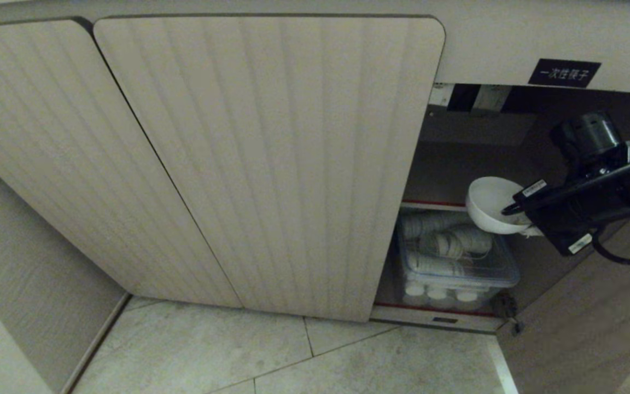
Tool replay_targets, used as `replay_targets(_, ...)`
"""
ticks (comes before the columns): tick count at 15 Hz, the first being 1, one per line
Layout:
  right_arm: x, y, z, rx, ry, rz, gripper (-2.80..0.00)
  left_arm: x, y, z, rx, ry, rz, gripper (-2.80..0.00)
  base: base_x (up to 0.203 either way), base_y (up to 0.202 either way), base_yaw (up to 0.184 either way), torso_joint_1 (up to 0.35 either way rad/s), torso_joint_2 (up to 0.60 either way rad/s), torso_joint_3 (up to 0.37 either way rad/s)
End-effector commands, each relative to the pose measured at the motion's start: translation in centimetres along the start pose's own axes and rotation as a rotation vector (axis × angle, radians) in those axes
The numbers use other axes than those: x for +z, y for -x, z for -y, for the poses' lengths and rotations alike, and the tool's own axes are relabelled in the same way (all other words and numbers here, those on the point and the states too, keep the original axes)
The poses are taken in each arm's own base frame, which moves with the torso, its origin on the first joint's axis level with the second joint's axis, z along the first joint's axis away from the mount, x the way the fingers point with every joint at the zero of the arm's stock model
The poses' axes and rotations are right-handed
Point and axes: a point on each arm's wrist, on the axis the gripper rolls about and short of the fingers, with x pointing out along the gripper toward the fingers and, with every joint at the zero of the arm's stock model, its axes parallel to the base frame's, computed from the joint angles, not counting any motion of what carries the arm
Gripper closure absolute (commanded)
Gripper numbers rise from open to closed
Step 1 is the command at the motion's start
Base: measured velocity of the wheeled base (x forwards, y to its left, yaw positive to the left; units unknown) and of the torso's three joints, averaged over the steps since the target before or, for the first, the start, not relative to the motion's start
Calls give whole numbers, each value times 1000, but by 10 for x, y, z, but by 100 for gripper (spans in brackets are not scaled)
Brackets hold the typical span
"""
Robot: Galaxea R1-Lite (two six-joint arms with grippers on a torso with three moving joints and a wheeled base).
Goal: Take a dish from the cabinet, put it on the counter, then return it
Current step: Put it back into the cabinet
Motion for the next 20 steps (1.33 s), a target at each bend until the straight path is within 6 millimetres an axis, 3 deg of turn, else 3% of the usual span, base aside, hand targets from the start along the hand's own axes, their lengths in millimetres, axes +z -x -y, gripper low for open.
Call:
replay_targets(1,1,-3,-2,-4,-11,0,0,0,0,0,1,1,1,0,0,0,0,0,0,0)
replay_targets(20,10,-28,-24,-64,-49,-15,0,0,0,0,1,1,1,0,0,0,0,0,0,0)
